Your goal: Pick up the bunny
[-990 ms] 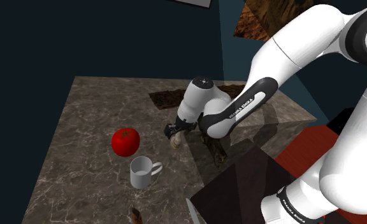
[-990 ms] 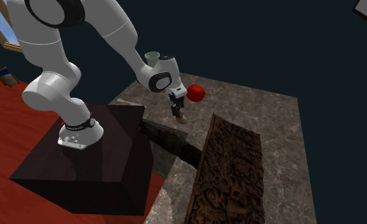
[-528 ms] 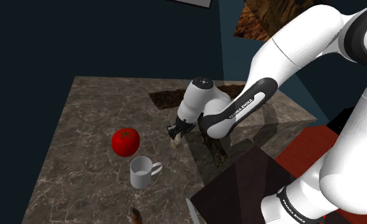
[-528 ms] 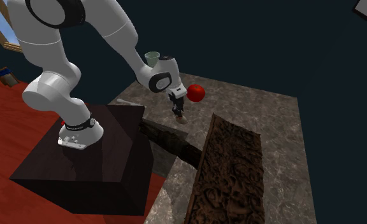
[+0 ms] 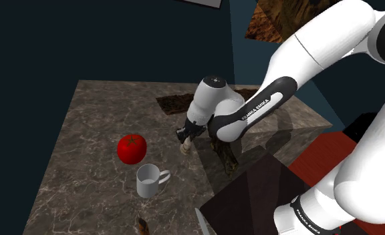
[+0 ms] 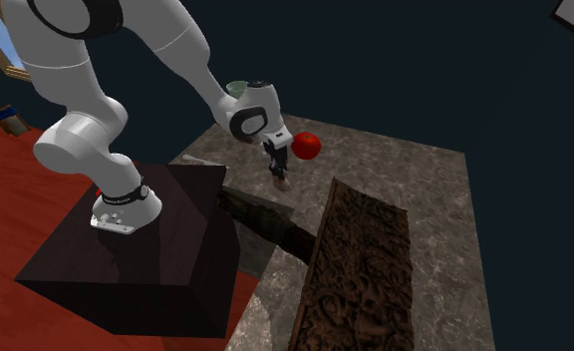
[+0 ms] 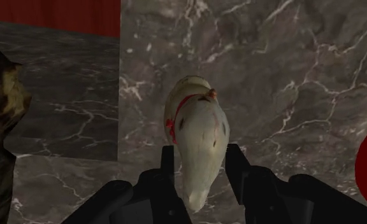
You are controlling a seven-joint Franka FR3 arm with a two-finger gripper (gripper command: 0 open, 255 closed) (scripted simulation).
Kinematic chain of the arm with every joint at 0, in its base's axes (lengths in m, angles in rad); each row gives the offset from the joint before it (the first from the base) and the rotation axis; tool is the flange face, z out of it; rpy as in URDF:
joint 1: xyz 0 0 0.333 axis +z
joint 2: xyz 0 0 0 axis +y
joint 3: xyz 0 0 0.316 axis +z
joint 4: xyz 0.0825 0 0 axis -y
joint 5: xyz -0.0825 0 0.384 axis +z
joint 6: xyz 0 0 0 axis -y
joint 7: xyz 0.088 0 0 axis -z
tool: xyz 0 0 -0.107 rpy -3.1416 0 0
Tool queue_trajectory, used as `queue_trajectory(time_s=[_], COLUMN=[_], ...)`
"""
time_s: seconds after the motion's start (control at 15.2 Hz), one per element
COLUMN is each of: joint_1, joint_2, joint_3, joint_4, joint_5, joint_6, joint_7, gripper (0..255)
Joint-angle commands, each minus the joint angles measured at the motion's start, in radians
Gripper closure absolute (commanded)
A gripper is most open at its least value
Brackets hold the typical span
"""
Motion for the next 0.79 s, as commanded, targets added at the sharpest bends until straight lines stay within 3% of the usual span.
queue_trajectory(time_s=[0.0, 0.59, 0.73], joint_1=[-0.016, -0.049, -0.048], joint_2=[-0.031, -0.156, -0.158], joint_3=[0.023, 0.083, 0.083], joint_4=[-0.005, -0.010, -0.010], joint_5=[0.041, 0.206, 0.208], joint_6=[-0.023, -0.128, -0.130], joint_7=[-0.033, -0.163, -0.165], gripper=[255, 255, 255])
